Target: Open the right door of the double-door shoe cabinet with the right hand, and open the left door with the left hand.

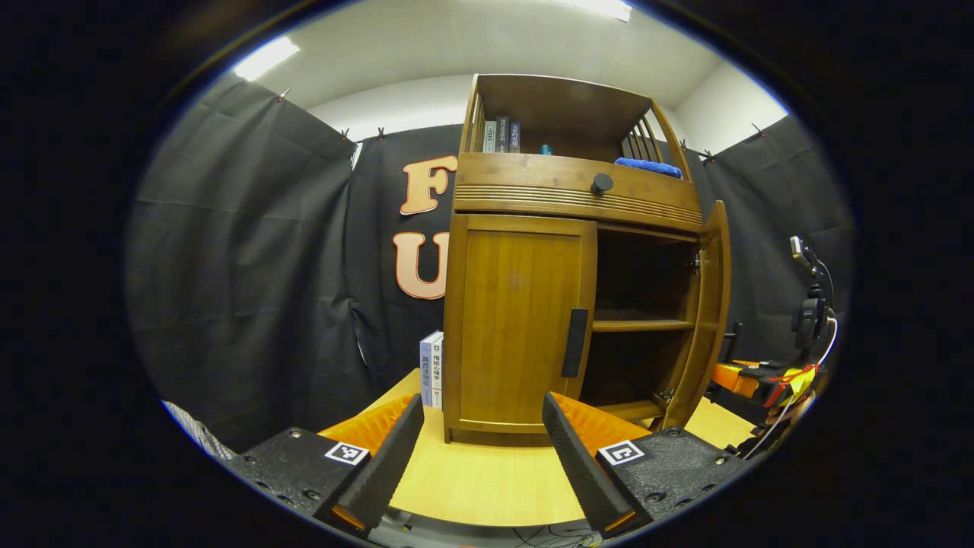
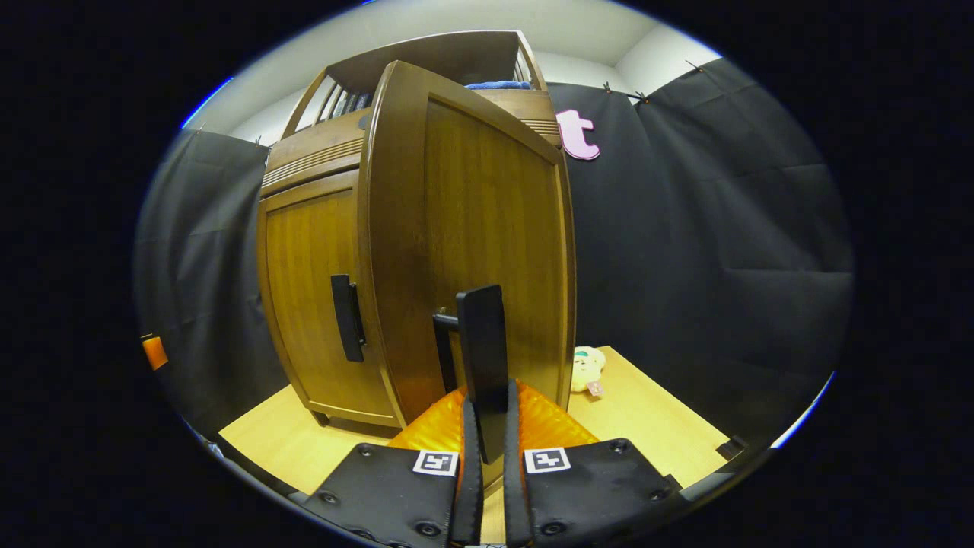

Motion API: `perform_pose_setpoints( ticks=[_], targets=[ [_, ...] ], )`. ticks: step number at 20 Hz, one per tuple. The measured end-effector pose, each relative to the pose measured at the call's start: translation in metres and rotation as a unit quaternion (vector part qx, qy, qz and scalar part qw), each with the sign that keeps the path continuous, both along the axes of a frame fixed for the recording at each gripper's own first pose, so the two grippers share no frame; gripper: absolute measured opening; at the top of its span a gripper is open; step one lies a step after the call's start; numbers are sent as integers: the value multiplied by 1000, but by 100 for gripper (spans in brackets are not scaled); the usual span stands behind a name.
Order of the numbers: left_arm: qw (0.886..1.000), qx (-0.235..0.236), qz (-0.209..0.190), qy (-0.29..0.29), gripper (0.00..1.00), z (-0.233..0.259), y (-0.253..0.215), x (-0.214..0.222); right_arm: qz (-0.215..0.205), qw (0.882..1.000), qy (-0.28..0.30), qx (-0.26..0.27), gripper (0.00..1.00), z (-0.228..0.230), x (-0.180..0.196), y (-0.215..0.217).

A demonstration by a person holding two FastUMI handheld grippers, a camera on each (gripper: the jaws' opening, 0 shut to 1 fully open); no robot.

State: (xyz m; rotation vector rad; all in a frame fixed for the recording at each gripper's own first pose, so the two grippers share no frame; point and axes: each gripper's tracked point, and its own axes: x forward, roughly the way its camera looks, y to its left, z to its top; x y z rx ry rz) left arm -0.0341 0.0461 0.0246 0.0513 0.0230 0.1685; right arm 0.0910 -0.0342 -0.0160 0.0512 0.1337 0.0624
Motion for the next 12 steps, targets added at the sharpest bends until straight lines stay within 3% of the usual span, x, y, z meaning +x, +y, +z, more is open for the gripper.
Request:
perform_pose_setpoints(
  ticks=[1, 4, 7, 9, 10, 12],
  targets=[
    [1000, -1, -2, 0, 92, 0, -5, 2, -2, 1000, 2, -1, 14, 0, -3, -5],
    [1000, 2, -3, -3, 92, 2, -19, 8, -6, 1000, 4, -3, 18, 2, -10, -24],
    [1000, 3, -4, -6, 92, 4, -35, 12, -33, 999, 6, -7, 11, 2, -14, -53],
    [1000, 3, -6, -2, 92, 2, -48, 17, -45, 999, 7, -11, 14, 1, -18, -75],
    [1000, 2, -8, -3, 92, 1, -55, 20, -43, 999, 9, -13, 1, 2, -21, -83],
    [1000, 4, -10, -6, 92, 3, -68, 24, -34, 999, 12, -9, 1, 3, -22, -98]
  ],
)
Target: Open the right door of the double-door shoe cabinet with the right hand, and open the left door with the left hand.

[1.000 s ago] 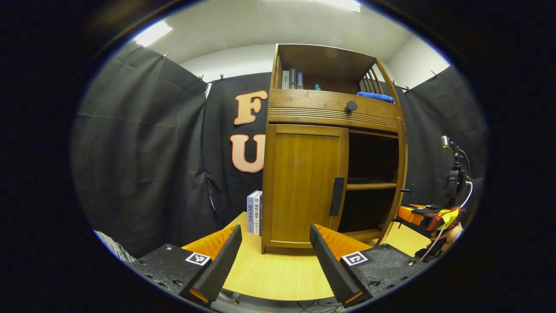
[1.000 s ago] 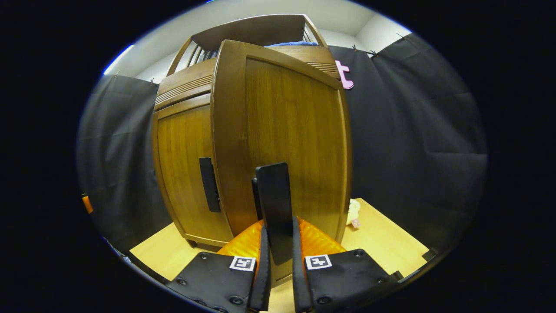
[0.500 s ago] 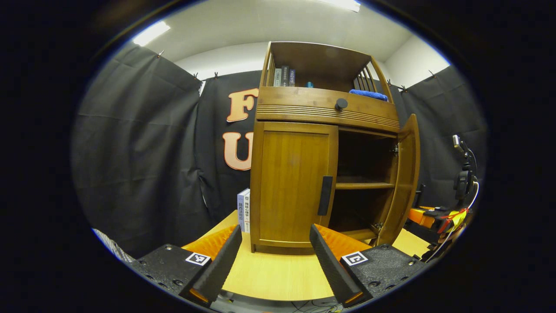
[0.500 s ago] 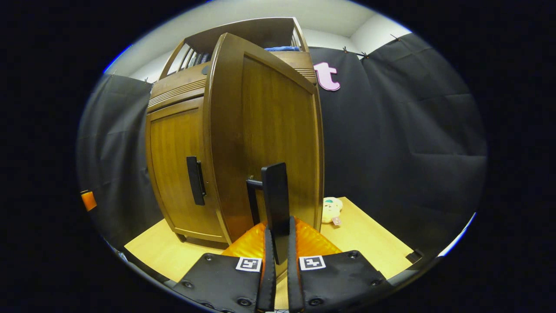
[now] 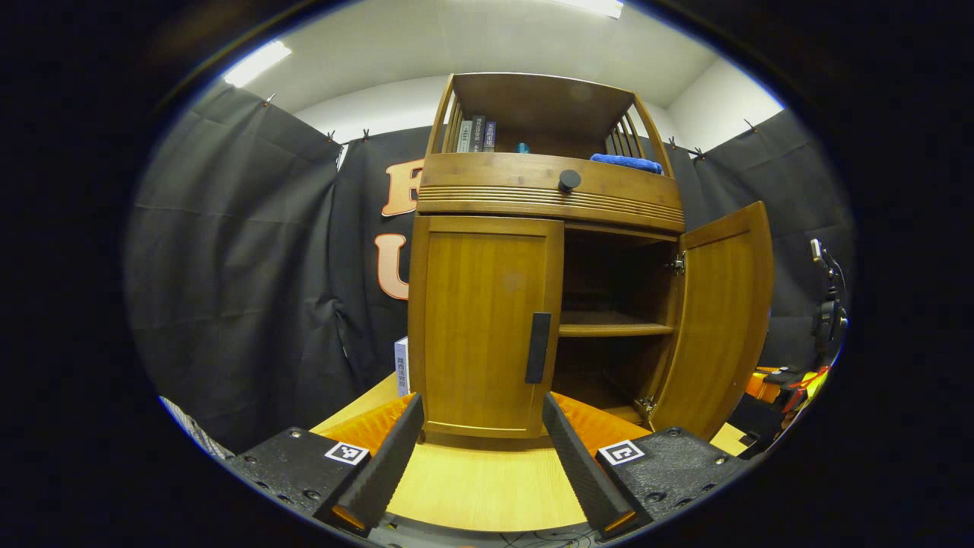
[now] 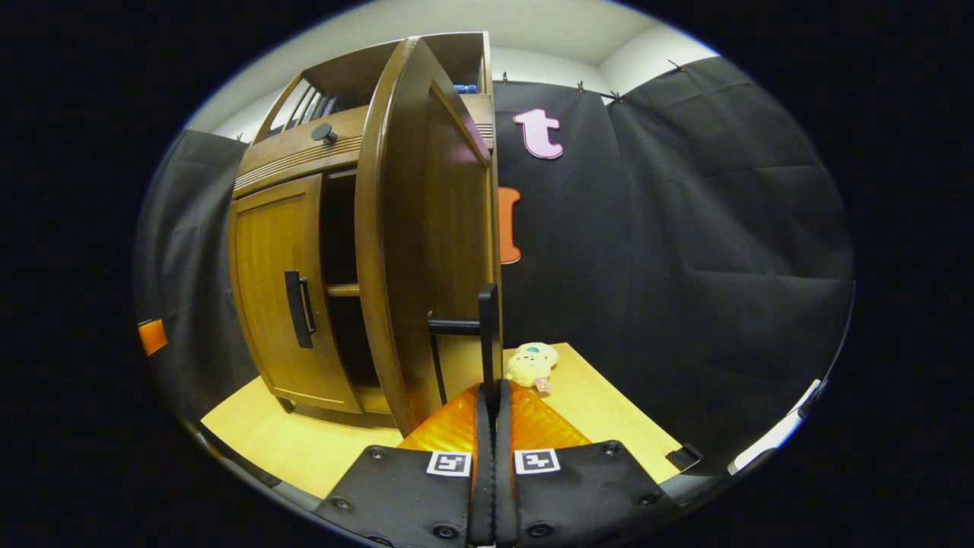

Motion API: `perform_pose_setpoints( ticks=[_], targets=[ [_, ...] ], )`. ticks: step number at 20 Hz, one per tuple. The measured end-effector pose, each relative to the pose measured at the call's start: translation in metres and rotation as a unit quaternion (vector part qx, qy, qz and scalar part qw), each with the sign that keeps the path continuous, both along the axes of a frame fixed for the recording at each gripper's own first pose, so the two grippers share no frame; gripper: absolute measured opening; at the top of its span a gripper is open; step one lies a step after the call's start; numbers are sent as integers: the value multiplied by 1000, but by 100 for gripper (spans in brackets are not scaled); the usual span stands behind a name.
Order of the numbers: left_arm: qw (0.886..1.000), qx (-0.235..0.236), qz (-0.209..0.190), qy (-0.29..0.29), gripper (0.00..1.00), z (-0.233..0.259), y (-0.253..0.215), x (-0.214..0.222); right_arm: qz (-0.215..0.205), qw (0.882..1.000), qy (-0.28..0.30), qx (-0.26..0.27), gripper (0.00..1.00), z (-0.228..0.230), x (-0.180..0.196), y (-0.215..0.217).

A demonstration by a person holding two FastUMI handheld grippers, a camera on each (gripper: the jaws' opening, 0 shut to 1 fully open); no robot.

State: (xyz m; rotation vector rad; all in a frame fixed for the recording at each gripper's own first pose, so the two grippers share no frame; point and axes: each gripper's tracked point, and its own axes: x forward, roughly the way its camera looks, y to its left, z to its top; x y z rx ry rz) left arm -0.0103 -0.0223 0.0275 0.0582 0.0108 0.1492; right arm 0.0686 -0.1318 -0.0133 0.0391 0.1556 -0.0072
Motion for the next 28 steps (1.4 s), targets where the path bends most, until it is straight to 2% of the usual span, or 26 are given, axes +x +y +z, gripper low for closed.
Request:
perform_pose_setpoints(
  ticks=[7, 8, 11, 12, 19, 26, 27, 28],
  targets=[
    [1000, 3, -2, -9, 92, 7, -42, 20, 15, 1000, 9, 11, 1, -6, -9, -43],
    [1000, 5, -1, -10, 92, 7, -48, 21, 16, 1000, 9, 14, 14, -5, -9, -50],
    [1000, 6, 4, -13, 92, 8, -62, 25, 23, 1000, 9, 17, 14, -4, -9, -63],
    [1000, 5, 5, -14, 92, 8, -65, 24, 26, 999, 8, 16, 1, -3, -10, -66],
    [1000, 2, 10, -12, 92, 4, -81, 39, 41, 999, 1, 16, 1, 0, -13, -84],
    [1000, 10, 3, -18, 92, 8, -79, 81, 38, 999, -17, 8, 1, 15, -26, -100],
    [1000, 13, 3, -19, 92, 7, -76, 88, 37, 999, -19, 7, 14, 18, -28, -104],
    [1000, 12, 0, -20, 92, 7, -75, 96, 34, 999, -21, 7, 14, 18, -29, -107]
  ],
)
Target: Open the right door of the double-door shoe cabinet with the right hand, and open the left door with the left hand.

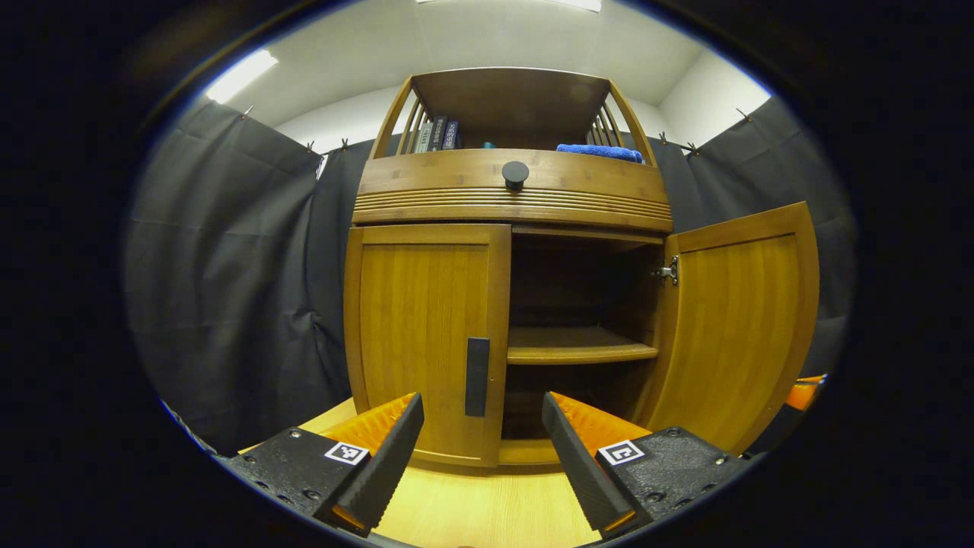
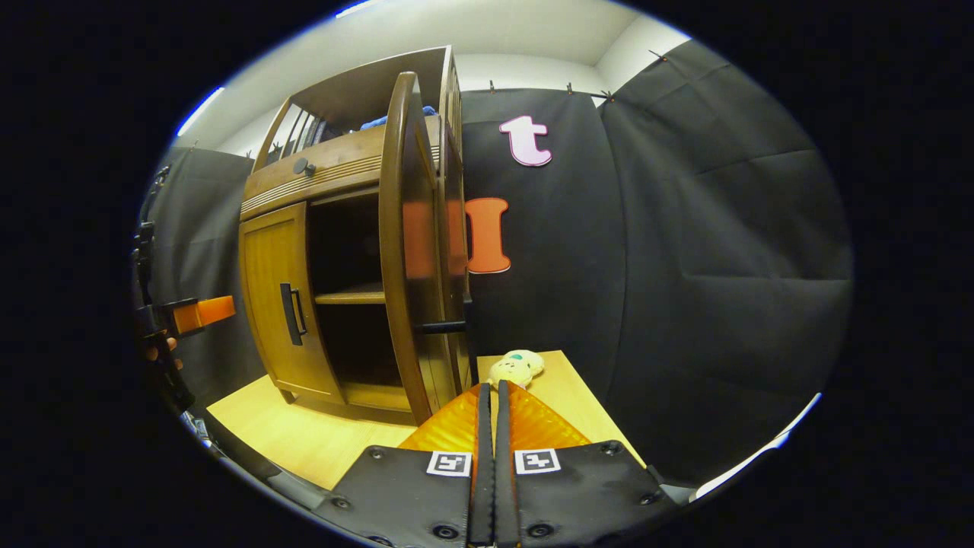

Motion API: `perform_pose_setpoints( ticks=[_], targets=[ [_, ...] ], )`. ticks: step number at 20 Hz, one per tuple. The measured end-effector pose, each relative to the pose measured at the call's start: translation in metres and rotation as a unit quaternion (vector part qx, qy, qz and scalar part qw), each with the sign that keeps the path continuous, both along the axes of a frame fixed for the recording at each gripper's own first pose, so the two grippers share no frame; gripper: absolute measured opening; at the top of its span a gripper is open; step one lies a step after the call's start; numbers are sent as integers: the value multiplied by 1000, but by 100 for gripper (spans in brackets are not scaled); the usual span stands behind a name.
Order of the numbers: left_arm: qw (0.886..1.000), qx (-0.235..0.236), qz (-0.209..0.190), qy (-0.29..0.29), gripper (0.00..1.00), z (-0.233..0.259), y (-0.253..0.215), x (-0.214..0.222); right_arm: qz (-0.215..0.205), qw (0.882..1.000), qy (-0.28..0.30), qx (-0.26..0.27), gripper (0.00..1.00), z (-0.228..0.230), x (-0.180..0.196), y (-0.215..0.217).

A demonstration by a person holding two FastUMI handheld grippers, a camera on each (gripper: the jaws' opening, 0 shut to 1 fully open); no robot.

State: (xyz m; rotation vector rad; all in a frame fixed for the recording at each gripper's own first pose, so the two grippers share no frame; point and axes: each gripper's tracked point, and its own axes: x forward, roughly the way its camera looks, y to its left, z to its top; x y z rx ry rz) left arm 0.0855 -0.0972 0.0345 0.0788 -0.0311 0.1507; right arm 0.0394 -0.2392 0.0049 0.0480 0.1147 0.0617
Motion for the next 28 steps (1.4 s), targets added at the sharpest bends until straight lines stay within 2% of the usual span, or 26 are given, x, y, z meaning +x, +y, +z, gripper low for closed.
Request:
perform_pose_setpoints(
  ticks=[1, 3, 4, 6, 8, 10, 11, 12, 17, 20, 23, 27, 28],
  targets=[
    [1000, -2, -3, 0, 92, 0, 0, 8, -5, 1000, -1, 2, 7, 2, -2, -5],
    [1000, 4, -4, -4, 92, 0, 1, 19, -21, 1000, -2, 10, 8, 3, -3, -19],
    [1000, 10, -4, -7, 92, 1, 4, 29, -28, 999, -1, 15, 1, 3, -7, -25],
    [1000, 13, 2, -7, 92, -2, 11, 46, -40, 999, 2, 23, 9, 3, -11, -33],
    [1000, 6, 1, -4, 95, -8, 16, 63, -54, 998, 0, 25, 7, 6, -12, -42],
    [1000, 4, -2, 3, 92, -16, 21, 80, -61, 998, -5, 23, 35, 6, -12, -46],
    [1000, 5, -3, 5, 92, -19, 24, 89, -66, 998, -5, 21, 27, 5, -12, -49],
    [1000, 5, -2, 7, 92, -22, 28, 97, -68, 997, -5, 20, 27, 6, -14, -51],
    [1000, 6, 11, 19, 92, -42, 51, 139, -93, 996, -13, 7, 64, 10, -14, -63],
    [1000, 8, 1, 24, 92, -54, 55, 160, -110, 994, -15, 1, 86, 10, -14, -72],
    [999, 4, 1, 34, 92, -63, 60, 174, -124, 992, -12, 2, 89, 8, -14, -78],
    [999, 6, -24, 35, 92, -66, 53, 183, -135, 991, -7, 4, 89, 4, -13, -83],
    [999, 5, -27, 34, 86, -66, 52, 184, -137, 991, -7, 4, 89, 5, -13, -83]
  ],
)
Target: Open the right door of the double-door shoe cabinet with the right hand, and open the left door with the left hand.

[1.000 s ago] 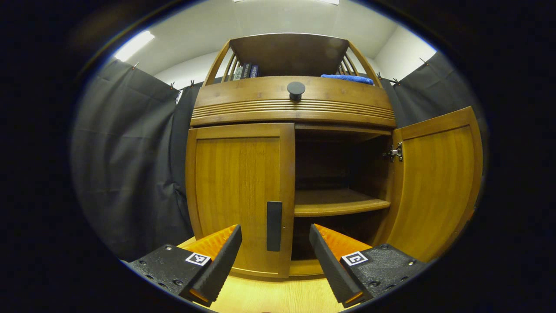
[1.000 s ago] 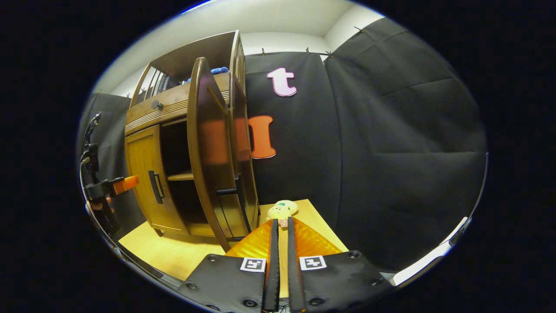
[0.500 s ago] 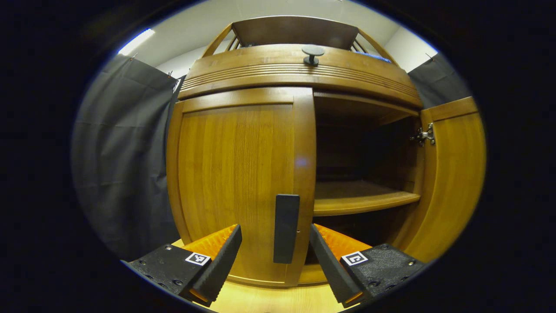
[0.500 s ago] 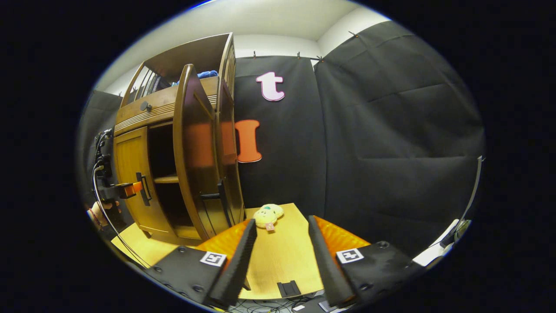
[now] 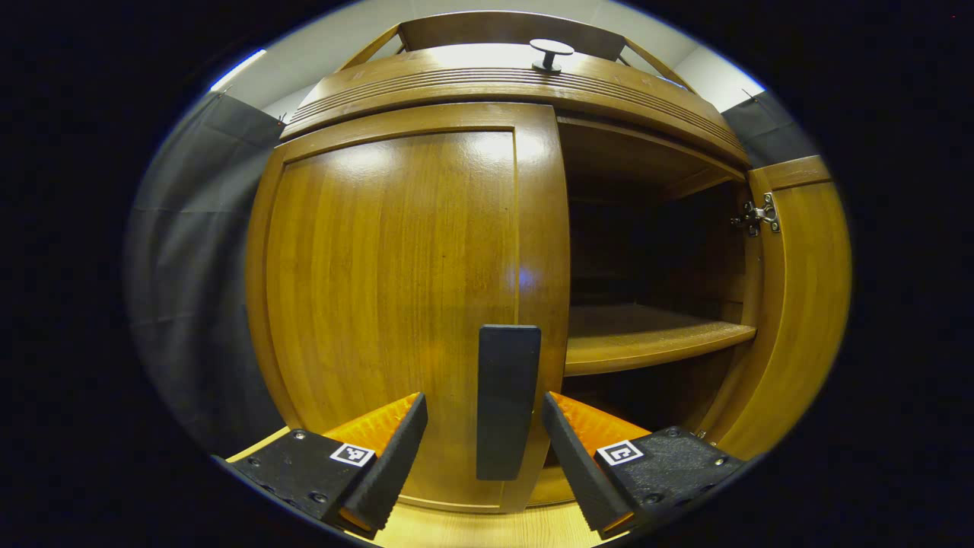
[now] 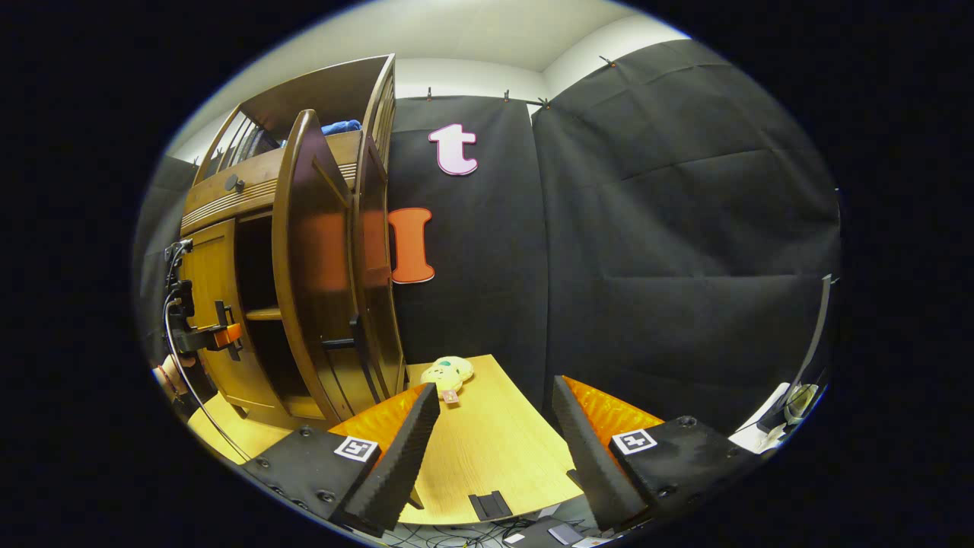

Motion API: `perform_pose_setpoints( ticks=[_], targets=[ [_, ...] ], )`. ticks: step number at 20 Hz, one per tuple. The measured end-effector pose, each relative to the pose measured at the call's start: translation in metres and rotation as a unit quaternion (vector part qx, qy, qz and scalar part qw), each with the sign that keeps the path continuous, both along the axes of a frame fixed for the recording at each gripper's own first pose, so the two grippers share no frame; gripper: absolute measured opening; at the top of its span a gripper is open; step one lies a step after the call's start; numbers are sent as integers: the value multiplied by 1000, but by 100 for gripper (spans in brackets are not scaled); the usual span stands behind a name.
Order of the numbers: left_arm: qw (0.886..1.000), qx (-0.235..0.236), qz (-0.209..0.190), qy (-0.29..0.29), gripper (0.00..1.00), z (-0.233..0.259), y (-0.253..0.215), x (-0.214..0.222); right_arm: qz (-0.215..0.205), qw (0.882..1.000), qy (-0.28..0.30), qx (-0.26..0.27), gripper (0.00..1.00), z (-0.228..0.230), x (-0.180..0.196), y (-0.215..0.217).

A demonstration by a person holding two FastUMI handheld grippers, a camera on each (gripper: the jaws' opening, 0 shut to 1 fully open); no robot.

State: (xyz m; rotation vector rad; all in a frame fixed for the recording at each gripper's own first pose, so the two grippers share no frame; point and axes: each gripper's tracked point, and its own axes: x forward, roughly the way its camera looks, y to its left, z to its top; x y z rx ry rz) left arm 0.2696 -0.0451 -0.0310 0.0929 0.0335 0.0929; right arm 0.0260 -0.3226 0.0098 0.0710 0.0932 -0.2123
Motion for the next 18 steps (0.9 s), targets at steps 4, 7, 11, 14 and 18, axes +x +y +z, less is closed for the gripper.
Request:
perform_pose_setpoints(
  ticks=[4, 7, 11, 14, 18],
  targets=[
    [1000, -11, -2, 2, 65, -4, -1, 3, 2, 1000, -1, 0, 89, 0, 2, 2],
    [1000, -20, -16, 3, 46, -6, -8, 3, 4, 1000, 0, 1, 89, -1, 3, 3],
    [1000, 2, -18, 0, 33, -7, -9, 3, 3, 1000, 3, 6, 89, -4, 3, 3],
    [999, -17, -30, 5, 29, -9, -9, -5, 5, 1000, 2, 8, 89, -2, 2, 4],
    [1000, -13, -24, -1, 26, -6, -7, -24, 13, 1000, -3, 5, 97, 2, 2, 8]
  ],
)
